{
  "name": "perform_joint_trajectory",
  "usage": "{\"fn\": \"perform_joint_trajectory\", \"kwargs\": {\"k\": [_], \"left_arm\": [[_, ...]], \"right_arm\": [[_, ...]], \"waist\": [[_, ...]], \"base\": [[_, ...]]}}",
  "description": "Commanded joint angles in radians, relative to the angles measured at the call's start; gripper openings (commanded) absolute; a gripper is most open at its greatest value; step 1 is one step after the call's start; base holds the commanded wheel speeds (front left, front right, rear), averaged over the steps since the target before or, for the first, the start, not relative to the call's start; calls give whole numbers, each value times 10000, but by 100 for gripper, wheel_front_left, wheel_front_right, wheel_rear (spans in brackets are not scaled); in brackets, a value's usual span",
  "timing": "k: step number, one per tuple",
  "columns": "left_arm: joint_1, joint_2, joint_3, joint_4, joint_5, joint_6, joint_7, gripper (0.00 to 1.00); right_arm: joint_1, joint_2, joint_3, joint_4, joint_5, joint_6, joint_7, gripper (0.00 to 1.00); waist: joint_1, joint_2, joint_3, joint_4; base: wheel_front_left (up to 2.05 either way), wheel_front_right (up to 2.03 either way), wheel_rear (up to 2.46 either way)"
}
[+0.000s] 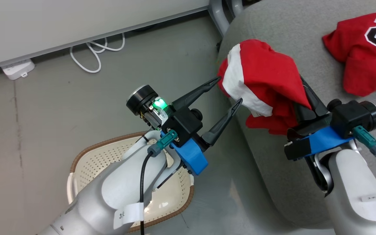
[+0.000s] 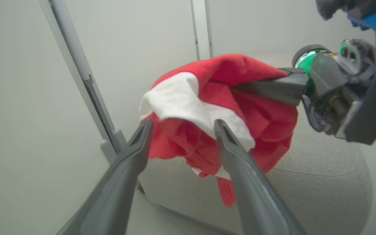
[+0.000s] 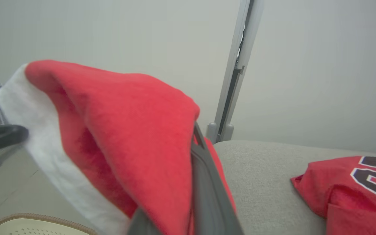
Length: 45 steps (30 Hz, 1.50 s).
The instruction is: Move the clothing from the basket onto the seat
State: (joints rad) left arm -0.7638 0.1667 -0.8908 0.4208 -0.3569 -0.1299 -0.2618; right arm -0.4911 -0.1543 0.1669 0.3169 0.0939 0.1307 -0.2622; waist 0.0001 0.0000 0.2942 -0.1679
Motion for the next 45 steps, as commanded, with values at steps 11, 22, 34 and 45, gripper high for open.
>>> {"fn": "perform_joint_trajectory", "kwargs": {"k": [11,22,34,45], "left_arm": [[-37,206,-473,70,-151,-5,-47,100],[-74,237,-719,119,-203,-5,-47,100],[-354,327,-620,-15,-104,17,-47,100],[-1121,689,-574,-354,173,63,165,100]], "right_arm": [[818,223,-1642,-531,-149,1,-40,0],[1342,501,-2311,-815,-251,1,-39,0],[424,243,-2330,-1056,-279,1,-41,0],[-2762,-891,-3082,-1914,-297,1,-39,0]], "waist": [[-1,0,405,-1312],[-1,0,589,-1662],[-1,0,956,-1623],[-1,0,2555,-1540]], "base": [[0,0,0],[0,0,0],[0,0,0],[0,0,0]]}}
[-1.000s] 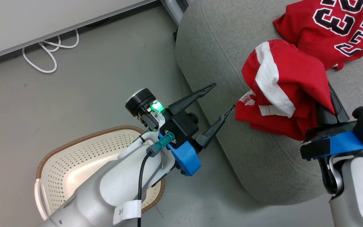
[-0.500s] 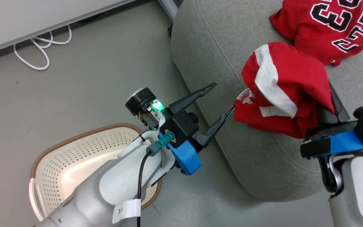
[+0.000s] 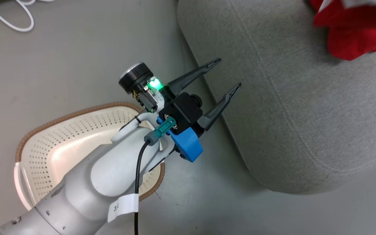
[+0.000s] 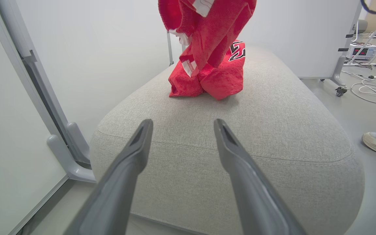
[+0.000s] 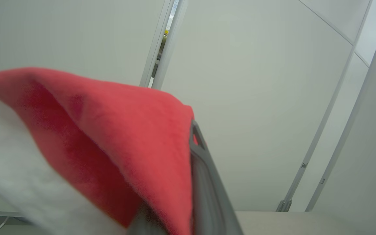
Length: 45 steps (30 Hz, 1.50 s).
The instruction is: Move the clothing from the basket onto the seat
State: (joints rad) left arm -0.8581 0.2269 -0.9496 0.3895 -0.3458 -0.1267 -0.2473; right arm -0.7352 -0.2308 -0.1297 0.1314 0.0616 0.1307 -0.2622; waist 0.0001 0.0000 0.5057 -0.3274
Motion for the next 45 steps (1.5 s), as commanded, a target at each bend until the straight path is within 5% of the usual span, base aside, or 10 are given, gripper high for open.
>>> {"fn": "perform_joint_trajectory", "kwargs": {"k": [1,9,17,42,43,44,45], "left_arm": [[-264,112,-4,-92,86,25,57,100],[-939,434,-5,-505,321,10,344,100],[-1338,802,69,-939,435,73,542,100],[-1418,1279,-49,-1325,315,282,748,100],[-1393,1275,-58,-1311,298,299,727,100],[-1364,1269,-75,-1291,304,306,695,100],[-1364,1269,-75,-1291,304,306,695,100]], "right_arm": [[-651,-314,-307,-65,9,1,-39,0],[-2670,-1533,-2277,258,181,1,-39,0],[-3031,-2489,-3671,1671,76,1,-39,0],[-2049,-922,-4522,4798,-538,1,-39,0],[-1981,-879,-4470,4759,-566,1,-39,39],[-1915,-840,-4443,4712,-581,1,-39,100],[-1915,-840,-4443,4712,-581,1,-39,100]], "waist": [[-1,0,621,77],[-1,0,1968,241],[-1,0,2898,376],[-1,0,3464,478],[-1,0,3399,460],[-1,0,3324,444],[-1,0,3324,444]], "base": [[0,0,0],[0,0,0],[0,0,0],[0,0,0],[0,0,0],[0,0,0],[0,0,0]]}}
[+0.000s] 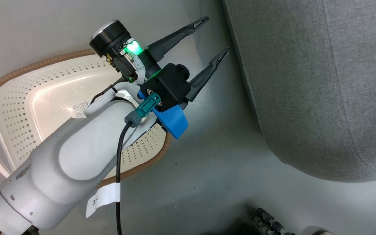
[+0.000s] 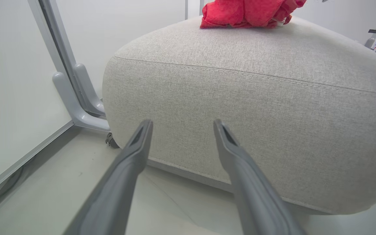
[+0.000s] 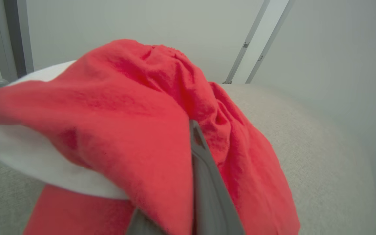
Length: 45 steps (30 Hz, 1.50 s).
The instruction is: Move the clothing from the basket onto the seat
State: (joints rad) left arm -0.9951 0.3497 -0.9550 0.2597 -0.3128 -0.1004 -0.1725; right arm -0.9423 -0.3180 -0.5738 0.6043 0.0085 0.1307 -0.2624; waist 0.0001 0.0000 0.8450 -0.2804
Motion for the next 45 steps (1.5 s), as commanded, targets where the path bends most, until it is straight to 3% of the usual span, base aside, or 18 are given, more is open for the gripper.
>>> {"fn": "perform_joint_trajectory", "kwargs": {"k": [1,12,18,34,45], "left_arm": [[75,0,-57,74,-49,44,-120,100],[774,-518,-8,692,-460,225,-722,100],[1568,-694,537,1097,-847,513,-922,100],[4658,-1111,4458,-57,-155,1285,-938,100],[6570,-1763,7127,-413,555,1092,-936,100]], "right_arm": [[341,122,120,-158,-63,1,-37,100],[2708,455,943,-1685,56,1,-36,100],[3958,576,1699,-2843,53,1,-37,100],[5097,820,4315,-4038,381,1,-36,100],[5805,1450,5581,-4129,624,1,-37,100]], "waist": [[-1,0,-268,-41],[-1,0,-1903,155],[-1,0,-3144,409],[-1,0,-5702,1893],[-1,0,-6805,2792]], "base": [[0,0,0],[0,0,0],[0,0,0],[0,0,0],[0,0,0]]}}
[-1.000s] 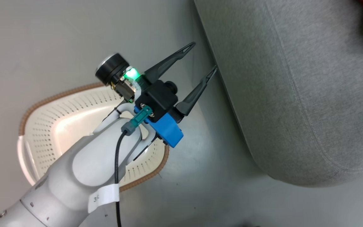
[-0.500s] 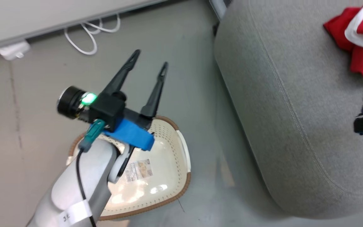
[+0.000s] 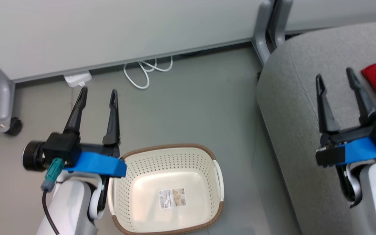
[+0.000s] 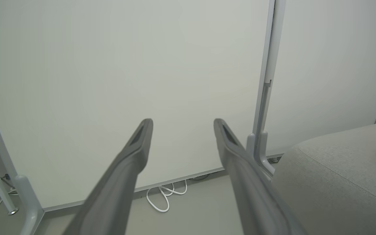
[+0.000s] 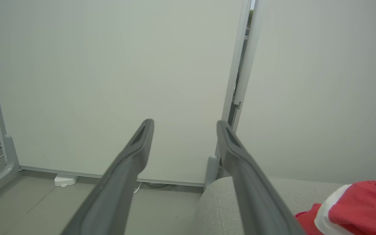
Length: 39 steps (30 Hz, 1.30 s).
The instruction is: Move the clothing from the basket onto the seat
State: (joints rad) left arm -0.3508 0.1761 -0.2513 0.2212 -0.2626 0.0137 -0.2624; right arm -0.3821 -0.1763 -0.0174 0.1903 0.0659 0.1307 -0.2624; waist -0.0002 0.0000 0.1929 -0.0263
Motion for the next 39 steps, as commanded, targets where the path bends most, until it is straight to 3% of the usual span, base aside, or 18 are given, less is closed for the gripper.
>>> {"fn": "perform_joint_trajectory", "kwargs": {"k": [1,15,39], "left_arm": [[309,-103,263,-21,124,-93,-30,100],[1972,-889,1673,273,1027,-905,-33,100],[2673,-1250,2334,598,1548,-1298,-33,100]], "right_arm": [[312,87,42,17,76,1,-37,100],[2146,642,-234,481,160,1,-37,100],[3111,1070,-494,892,212,1,-37,100]], "waist": [[2,0,-381,318],[2,0,-1375,815],[2,0,-2066,1178]], "base": [[0,0,0],[0,0,0],[0,0,0]]}}
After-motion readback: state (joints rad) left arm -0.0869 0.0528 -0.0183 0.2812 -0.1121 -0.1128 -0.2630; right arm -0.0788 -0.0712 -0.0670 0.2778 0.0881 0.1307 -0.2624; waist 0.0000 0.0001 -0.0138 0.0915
